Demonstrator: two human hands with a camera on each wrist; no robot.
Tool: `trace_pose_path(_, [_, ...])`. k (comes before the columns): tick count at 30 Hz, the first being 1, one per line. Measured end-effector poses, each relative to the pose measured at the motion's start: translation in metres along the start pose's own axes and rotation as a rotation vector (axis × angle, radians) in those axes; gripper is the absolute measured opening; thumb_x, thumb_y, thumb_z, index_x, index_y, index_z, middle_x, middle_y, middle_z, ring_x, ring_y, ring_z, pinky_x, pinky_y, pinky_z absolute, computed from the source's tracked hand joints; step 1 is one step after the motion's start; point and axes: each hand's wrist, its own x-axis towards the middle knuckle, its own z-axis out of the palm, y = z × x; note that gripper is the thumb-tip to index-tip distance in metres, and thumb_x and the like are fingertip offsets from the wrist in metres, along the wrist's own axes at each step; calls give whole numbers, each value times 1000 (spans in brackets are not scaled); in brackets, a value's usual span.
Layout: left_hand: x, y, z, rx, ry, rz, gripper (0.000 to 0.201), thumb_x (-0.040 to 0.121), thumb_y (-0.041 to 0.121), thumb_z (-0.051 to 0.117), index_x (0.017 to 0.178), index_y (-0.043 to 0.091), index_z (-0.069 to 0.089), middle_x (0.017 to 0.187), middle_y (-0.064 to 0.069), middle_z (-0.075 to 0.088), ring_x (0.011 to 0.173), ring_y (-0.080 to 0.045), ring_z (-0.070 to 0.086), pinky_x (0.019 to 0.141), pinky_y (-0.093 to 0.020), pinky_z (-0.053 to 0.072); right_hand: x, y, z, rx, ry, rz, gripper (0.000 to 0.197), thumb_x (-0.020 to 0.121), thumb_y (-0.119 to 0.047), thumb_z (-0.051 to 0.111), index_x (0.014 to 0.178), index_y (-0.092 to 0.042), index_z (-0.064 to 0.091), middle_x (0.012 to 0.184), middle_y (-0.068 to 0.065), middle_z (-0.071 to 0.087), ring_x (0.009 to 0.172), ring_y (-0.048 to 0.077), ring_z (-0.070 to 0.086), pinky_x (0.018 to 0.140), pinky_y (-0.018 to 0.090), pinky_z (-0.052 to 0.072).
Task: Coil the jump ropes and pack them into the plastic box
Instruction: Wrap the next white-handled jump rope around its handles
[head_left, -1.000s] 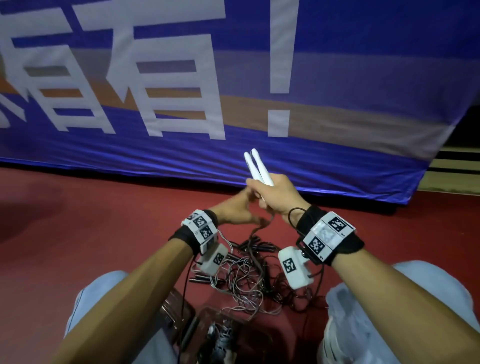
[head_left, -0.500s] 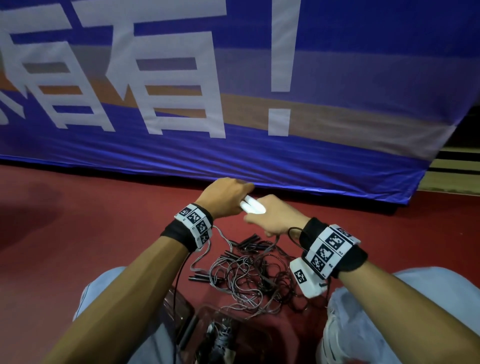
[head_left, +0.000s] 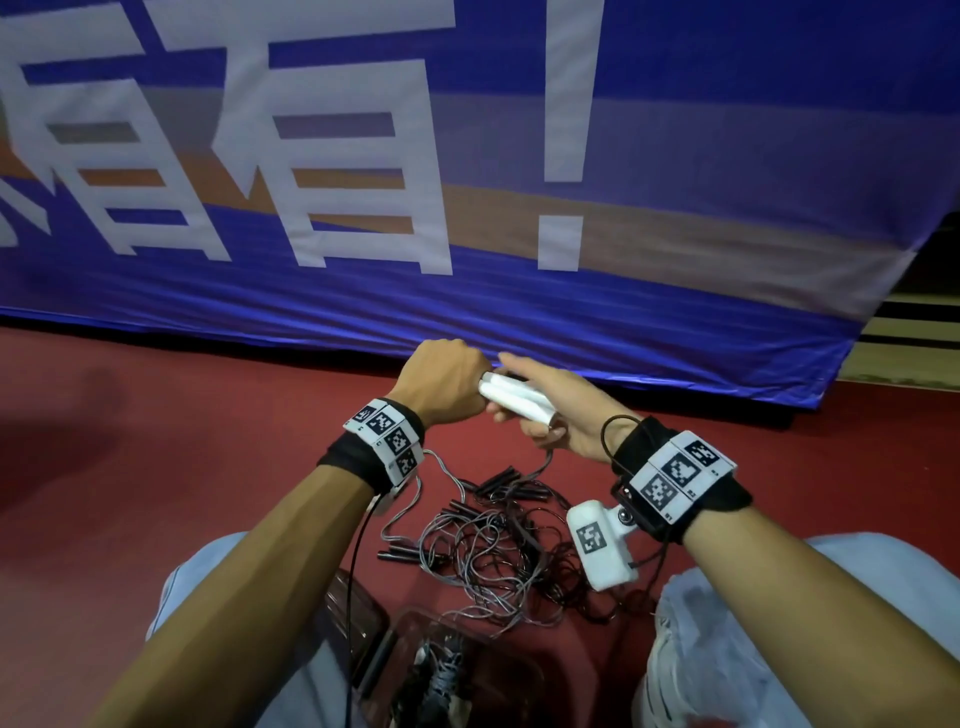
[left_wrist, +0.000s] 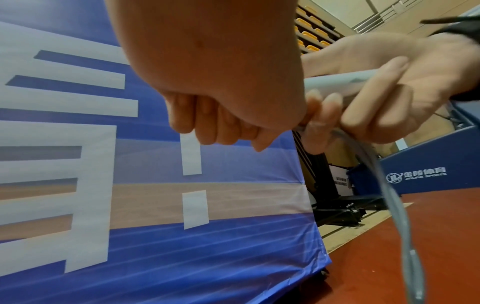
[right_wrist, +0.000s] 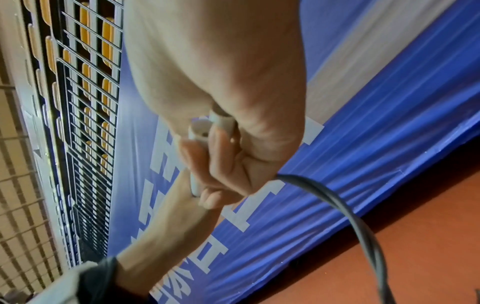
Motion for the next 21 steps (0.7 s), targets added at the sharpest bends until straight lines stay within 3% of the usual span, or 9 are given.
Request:
trace_pose_path(6, [-2, 22, 1, 20, 34, -53, 42, 99, 45, 43, 79, 18, 69, 75, -5, 67, 69, -35, 65, 59, -34, 35, 5, 11, -1, 53, 371, 47, 80, 97, -71, 41, 110, 2, 70, 83, 26, 71, 35, 18, 47, 34, 20, 32])
trace_pose_path(9, [-4, 26, 0, -10, 12, -55, 35, 97, 39, 47, 76, 19, 66, 71, -5, 64, 66, -34, 63, 58, -34, 38, 2, 12, 0, -123, 535, 51, 78, 100, -72, 28, 102, -7, 71, 90, 10, 71, 61, 20, 61, 41, 23, 43])
trace_pose_path(11, [-5, 25, -1, -54, -39, -18, 25, 90, 33, 53, 71, 19, 61, 69, -6, 63, 62, -33, 60, 59, -36, 47, 0, 11, -1, -180, 554, 54, 77, 101, -70, 24, 99, -10, 72, 88, 5, 67, 72, 21, 63, 51, 27, 48])
trace_pose_path(13, [-7, 19, -3, -101, -87, 42, 20, 83, 28, 56, 65, 20, 52, 62, -4, 57, 57, -31, 55, 59, -36, 50, 0, 10, -3, -221, 537, 54, 77, 102, -70, 23, 94, -12, 73, 84, 6, 67, 71, 22, 63, 52, 28, 48])
trace_pose_path(17, [-11, 2, -2, -243, -22, 169, 24, 75, 27, 50, 53, 22, 40, 46, 3, 42, 42, -25, 39, 47, -28, 31, 5, 10, -4, -278, 496, 46, 76, 102, -69, 25, 96, -13, 75, 82, 8, 69, 66, 21, 62, 45, 24, 45])
trace_pose_path(21, [-12, -7, -10, -246, 10, 97, 29, 71, 40, 42, 49, 22, 34, 44, 5, 37, 44, -28, 38, 50, -29, 28, 13, 6, 0, -118, 380, 37, 79, 101, -71, 32, 102, -3, 73, 66, 7, 62, 41, 15, 50, 35, 21, 35])
